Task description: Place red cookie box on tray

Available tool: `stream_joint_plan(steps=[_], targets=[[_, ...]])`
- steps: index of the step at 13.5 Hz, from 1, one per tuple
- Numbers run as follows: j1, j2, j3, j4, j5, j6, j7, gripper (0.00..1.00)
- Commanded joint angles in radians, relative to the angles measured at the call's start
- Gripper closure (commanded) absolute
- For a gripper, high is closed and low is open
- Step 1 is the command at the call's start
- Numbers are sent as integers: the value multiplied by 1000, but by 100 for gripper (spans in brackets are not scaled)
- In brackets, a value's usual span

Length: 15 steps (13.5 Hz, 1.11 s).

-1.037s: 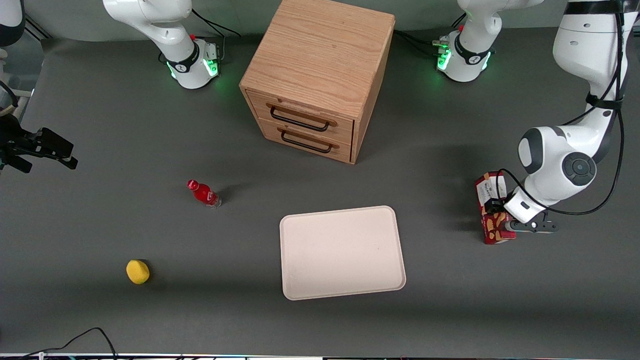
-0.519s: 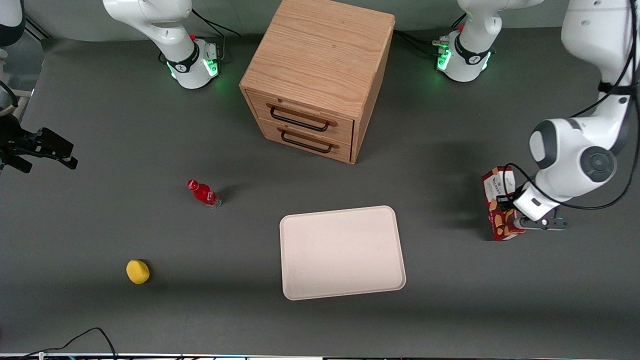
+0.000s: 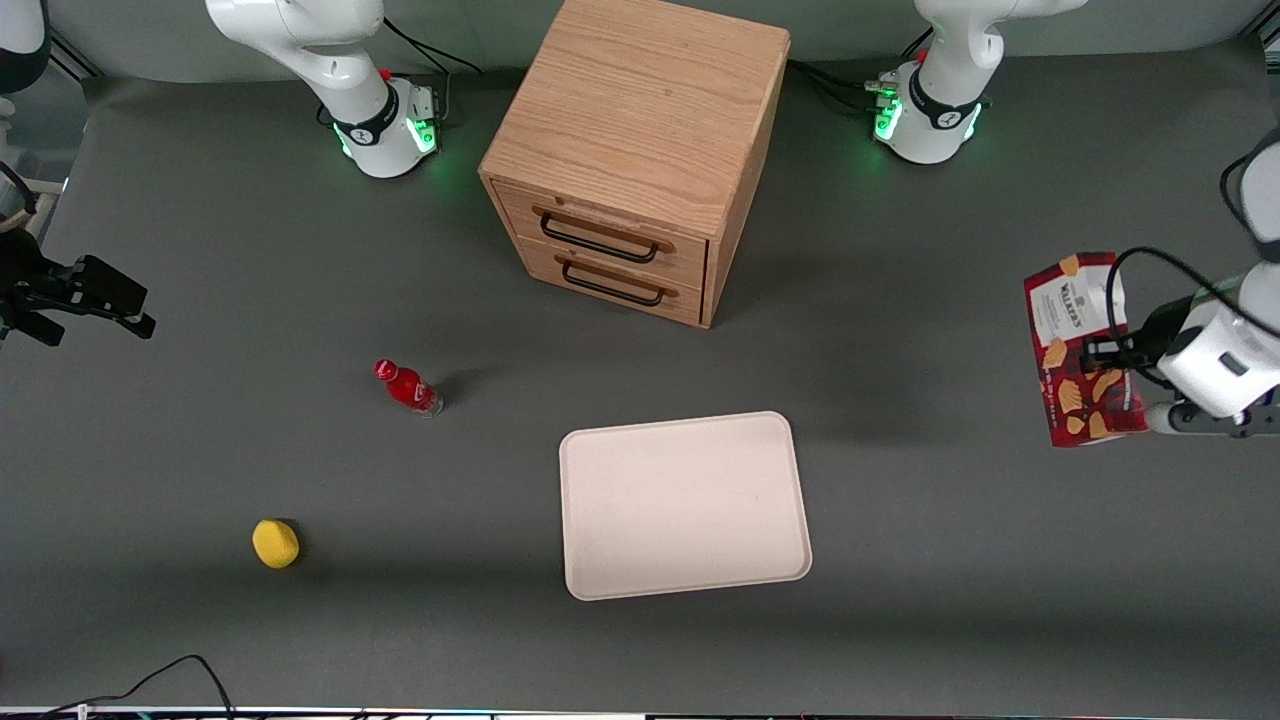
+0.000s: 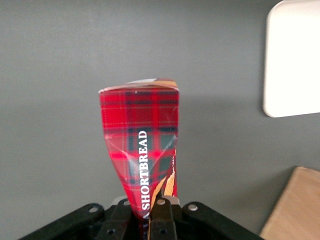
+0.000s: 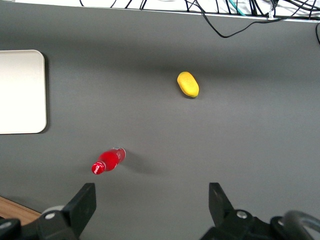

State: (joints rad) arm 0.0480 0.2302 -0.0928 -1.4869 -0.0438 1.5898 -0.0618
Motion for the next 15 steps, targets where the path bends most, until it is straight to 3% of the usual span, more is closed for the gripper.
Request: stream_joint_plan(steps=[1,3,5,8,12,13,14,15], targets=[[-11,70,-155,71,-19,-19,-282,100],[-16,139,-263,74,-8,117,-441,100],[-43,246,-329,66,65,296,-527,100],[-85,409,-346,30,183,589,-585,100],[-91,530,-346,-59,407,881,-717,100],[-91,543,-346,-59,462,886,-771,69],[-88,540,-344,-62,484,877,-798,1],[-85,534,-346,-64,484,874,-800,0]])
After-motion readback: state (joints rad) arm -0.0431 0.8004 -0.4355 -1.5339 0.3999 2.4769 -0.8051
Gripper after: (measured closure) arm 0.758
